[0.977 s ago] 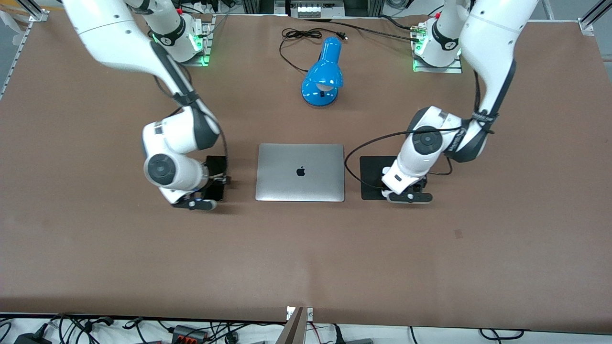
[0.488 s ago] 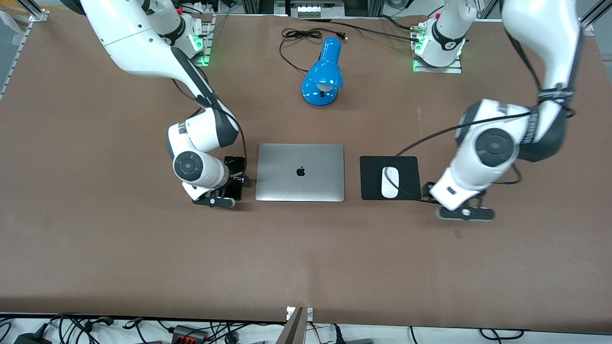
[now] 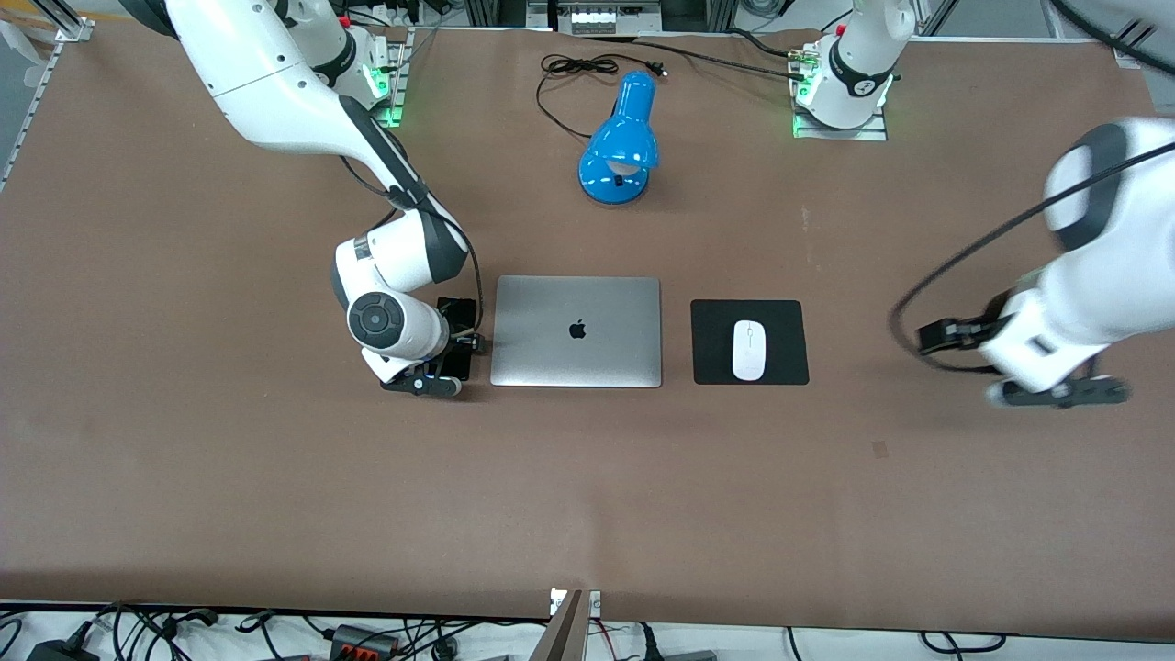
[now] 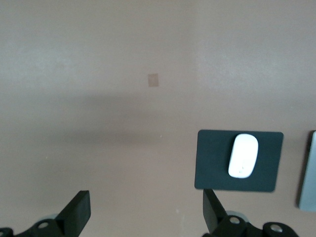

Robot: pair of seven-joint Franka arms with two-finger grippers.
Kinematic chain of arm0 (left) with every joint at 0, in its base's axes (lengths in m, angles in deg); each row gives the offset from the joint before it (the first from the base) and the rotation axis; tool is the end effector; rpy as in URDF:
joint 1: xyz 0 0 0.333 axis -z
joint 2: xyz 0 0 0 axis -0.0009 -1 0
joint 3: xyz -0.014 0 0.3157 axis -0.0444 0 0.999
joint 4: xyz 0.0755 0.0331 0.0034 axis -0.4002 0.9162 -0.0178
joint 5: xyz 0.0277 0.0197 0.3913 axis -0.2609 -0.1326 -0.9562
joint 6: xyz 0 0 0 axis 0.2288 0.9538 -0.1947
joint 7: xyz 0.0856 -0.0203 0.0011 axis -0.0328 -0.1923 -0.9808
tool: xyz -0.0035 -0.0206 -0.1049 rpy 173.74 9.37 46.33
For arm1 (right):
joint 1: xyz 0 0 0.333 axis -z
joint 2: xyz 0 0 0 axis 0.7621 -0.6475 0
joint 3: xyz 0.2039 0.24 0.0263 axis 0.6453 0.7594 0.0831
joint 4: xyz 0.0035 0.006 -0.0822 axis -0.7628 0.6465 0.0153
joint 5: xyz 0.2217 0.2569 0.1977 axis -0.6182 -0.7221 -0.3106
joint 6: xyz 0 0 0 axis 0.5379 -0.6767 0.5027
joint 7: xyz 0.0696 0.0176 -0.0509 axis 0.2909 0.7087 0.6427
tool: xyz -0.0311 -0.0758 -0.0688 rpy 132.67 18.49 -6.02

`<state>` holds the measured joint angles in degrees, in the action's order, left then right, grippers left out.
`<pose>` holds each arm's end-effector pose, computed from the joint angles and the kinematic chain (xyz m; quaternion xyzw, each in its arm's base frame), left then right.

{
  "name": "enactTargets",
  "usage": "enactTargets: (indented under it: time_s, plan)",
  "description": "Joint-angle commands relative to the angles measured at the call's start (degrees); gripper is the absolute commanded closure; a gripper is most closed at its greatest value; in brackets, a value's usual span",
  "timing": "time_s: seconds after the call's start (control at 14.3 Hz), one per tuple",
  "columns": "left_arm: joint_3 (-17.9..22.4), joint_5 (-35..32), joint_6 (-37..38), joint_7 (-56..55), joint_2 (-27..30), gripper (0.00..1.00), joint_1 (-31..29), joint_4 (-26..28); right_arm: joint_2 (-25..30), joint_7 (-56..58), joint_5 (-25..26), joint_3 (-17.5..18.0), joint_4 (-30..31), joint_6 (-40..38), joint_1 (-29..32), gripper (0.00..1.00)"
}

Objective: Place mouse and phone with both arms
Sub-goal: 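Release the mouse and raise the left gripper while the right gripper lowers the phone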

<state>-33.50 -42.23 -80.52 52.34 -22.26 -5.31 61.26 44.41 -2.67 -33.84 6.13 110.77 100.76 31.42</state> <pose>0.6517 -0.0288 0.5021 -0.9983 -0.0283 0.0504 0.0114 0.5939 0.2738 0.1684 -0.9943 0.0340 0.1011 0.0031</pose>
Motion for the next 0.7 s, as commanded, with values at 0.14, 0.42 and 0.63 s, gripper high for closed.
enactTargets:
  time_s: [0.14, 0.42, 0.63]
  plan:
    - [-0.6, 2.8, 6.9, 2.5, 0.4, 0.00, -0.6, -5.7, 0.4, 2.9, -0.2, -0.3, 0.1, -1.8, -0.3, 0.83]
    - [-0.1, 5.8, 11.5, 7.3, 2.7, 0.00, -2.1, -5.9, 0.7, 2.3, -0.4, -0.4, -0.3, -2.3, -0.1, 0.00]
    - [4.4, 6.0, 11.4, 6.7, 4.1, 0.00, 0.1, -4.9, 4.9, 3.2, -0.2, -0.8, -0.8, -4.6, 0.2, 0.00]
